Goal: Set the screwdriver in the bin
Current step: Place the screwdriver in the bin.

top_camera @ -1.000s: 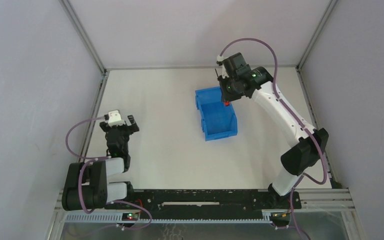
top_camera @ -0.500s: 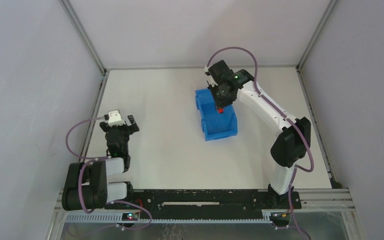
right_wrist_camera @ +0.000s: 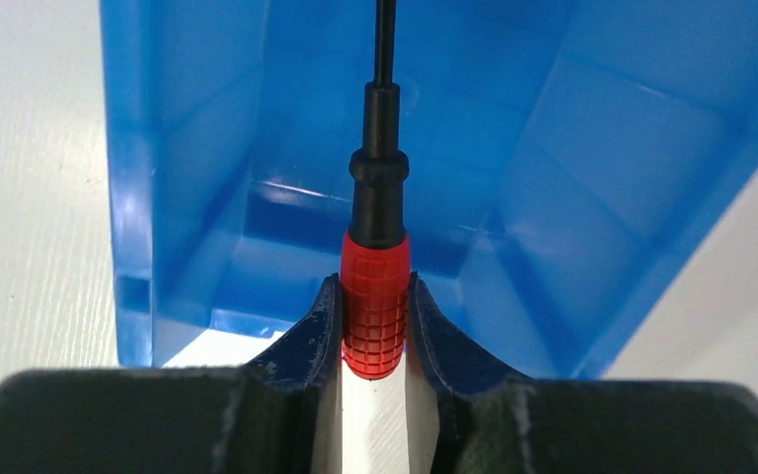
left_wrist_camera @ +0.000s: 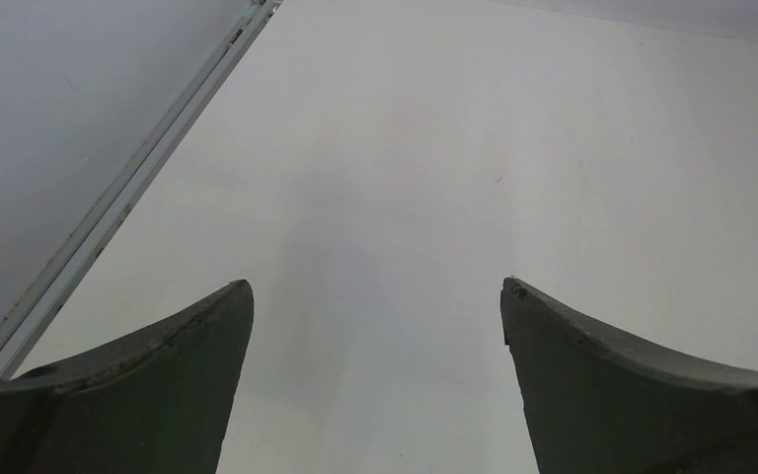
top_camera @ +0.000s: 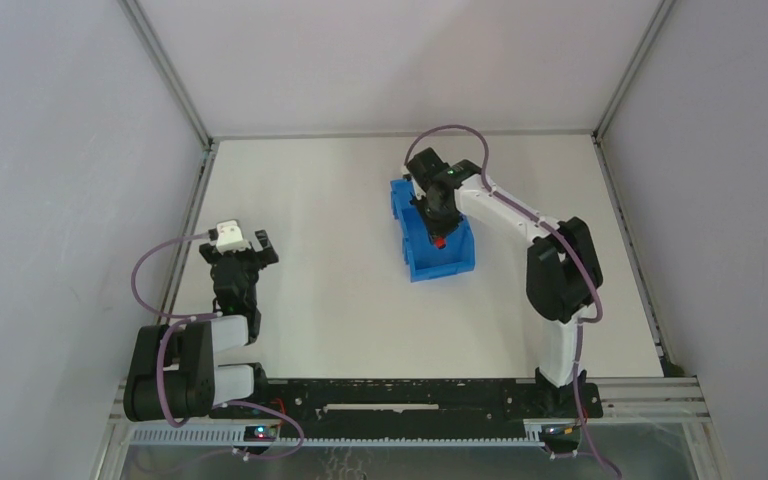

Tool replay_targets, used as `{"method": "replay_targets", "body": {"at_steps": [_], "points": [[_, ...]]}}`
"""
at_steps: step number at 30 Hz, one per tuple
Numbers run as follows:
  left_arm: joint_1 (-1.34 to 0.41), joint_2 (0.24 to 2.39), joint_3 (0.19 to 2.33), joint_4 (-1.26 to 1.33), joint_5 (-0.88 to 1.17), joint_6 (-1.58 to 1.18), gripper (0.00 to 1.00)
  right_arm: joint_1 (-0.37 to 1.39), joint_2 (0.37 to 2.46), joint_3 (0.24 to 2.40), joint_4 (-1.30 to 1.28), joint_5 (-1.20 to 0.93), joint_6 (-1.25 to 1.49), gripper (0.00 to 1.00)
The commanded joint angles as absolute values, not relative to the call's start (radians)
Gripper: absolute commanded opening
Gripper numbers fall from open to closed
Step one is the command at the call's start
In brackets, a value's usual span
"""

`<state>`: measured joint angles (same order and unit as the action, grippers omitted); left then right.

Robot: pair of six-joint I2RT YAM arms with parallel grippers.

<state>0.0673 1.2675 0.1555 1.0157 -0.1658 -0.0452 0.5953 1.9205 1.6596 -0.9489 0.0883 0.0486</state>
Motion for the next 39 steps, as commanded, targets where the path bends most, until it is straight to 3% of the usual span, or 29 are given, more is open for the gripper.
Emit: {"method": "replay_targets", "body": {"at_steps": [1,17,27,39], "points": [[0.062,1.257,0.192,1.052,-0.181,-0.029,1.0,0.603,1.943,1.658,-0.865,0.085,0.031,0.19],[0.061,1.258,0.192,1.052,-0.181,-0.029,1.0,0.602,2.011,1.591,-0.754,0.123,0.069,0.28],[0.061,1.258,0.192,1.052,-0.181,-0.029,1.0,0.603,2.035,1.588,-0.75,0.142,0.087,0.5],[0.063,1.258,0.193,1.052,-0.181,-0.029,1.0,0.604,1.963,1.592,-0.754,0.149,0.115,0.53]]}}
